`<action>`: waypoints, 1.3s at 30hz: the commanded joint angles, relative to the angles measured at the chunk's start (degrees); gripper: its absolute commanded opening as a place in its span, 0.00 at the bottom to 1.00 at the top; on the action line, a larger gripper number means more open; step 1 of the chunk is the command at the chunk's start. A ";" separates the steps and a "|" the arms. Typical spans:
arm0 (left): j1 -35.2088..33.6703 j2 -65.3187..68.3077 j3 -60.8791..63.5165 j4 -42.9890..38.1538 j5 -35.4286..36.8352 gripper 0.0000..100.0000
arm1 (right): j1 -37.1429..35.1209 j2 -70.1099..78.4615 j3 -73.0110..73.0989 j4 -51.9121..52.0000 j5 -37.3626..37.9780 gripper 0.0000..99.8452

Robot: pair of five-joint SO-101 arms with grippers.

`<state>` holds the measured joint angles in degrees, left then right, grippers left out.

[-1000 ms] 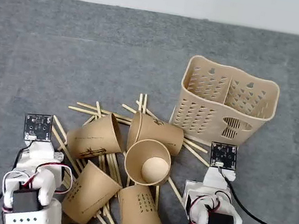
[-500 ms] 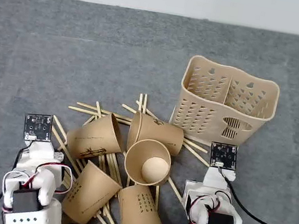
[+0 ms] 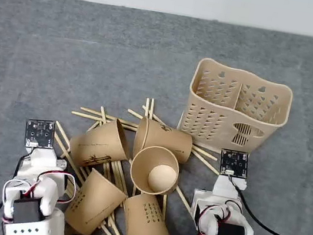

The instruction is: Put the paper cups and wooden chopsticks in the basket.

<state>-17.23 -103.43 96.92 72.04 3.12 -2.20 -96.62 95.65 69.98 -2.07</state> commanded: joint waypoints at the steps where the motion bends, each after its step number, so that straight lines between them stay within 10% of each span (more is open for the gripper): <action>1: -0.09 -0.88 -0.48 0.26 -0.09 0.01 | -0.13 0.48 -0.09 -1.01 0.35 0.01; 39: 0.09 -0.88 -0.48 0.26 -0.09 0.01 | 3.82 0.57 -20.66 5.05 10.20 0.01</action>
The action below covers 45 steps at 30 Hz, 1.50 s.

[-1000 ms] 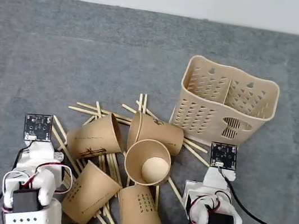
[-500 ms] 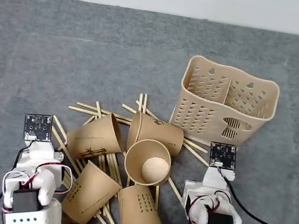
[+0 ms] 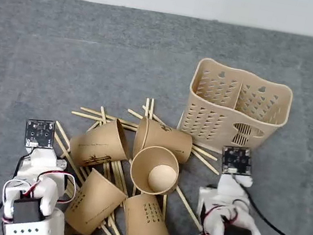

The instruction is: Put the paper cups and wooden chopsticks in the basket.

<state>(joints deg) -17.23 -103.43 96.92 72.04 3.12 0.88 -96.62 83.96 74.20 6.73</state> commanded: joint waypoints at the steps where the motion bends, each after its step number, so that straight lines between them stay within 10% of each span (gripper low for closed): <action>1: 0.09 -0.88 -0.48 0.26 -0.09 0.01 | 0.75 0.57 -11.08 0.92 1.41 0.01; 11: 0.00 -0.88 -0.48 0.26 -0.09 0.01 | -1.80 5.93 -36.75 6.99 1.41 0.01; 19: 0.00 -0.88 -0.48 0.26 -0.09 0.01 | -17.54 34.15 -57.49 21.76 -10.90 0.01; 31: 0.00 -0.88 -0.48 0.26 -0.09 0.01 | -31.69 53.67 -59.25 19.47 -21.01 0.21; 45: 0.00 -0.88 -0.48 0.26 -0.09 0.01 | -32.13 71.16 -59.16 16.84 -20.66 0.21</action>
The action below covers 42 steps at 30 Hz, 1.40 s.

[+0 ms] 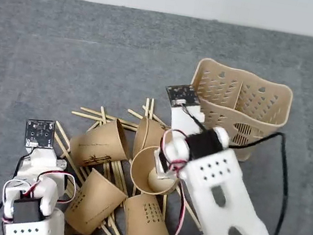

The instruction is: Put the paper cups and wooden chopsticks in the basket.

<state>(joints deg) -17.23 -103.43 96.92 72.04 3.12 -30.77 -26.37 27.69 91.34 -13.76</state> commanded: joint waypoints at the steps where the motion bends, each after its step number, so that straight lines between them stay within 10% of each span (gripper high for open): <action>1: 0.00 -0.88 -0.48 0.26 -0.09 0.01 | -0.48 0.92 -2.90 -0.48 -0.18 0.20; 6: 0.00 -0.88 -0.48 0.26 -0.09 0.01 | -0.57 0.92 -3.34 -0.57 3.43 0.00; 24: 0.00 -0.88 -0.48 0.26 -0.09 0.01 | 5.58 -0.66 -32.62 11.56 6.51 0.01; 42: 0.00 -0.88 -0.48 0.26 -0.09 0.01 | 34.33 -0.22 -55.03 10.07 17.14 0.01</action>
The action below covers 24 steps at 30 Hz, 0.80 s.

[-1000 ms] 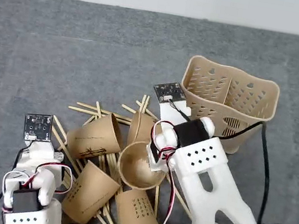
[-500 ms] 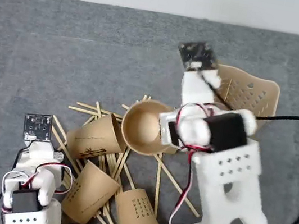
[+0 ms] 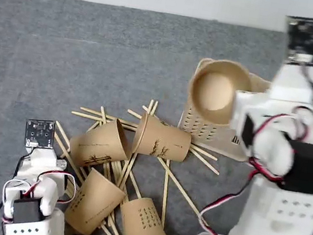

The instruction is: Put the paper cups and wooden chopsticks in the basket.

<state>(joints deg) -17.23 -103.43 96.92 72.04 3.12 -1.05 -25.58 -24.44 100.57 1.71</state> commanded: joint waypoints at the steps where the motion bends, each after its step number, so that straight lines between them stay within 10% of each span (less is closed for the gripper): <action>1: 0.00 -0.88 -0.48 0.26 -0.09 0.01 | 6.29 -1.01 -2.90 0.31 2.02 0.01; 24: 0.00 -0.88 -0.48 0.26 -0.09 0.01 | 17.01 13.67 -2.90 -1.01 4.40 0.06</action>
<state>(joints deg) -17.23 -103.43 96.92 72.04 3.12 15.82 -11.78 -25.05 100.13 5.67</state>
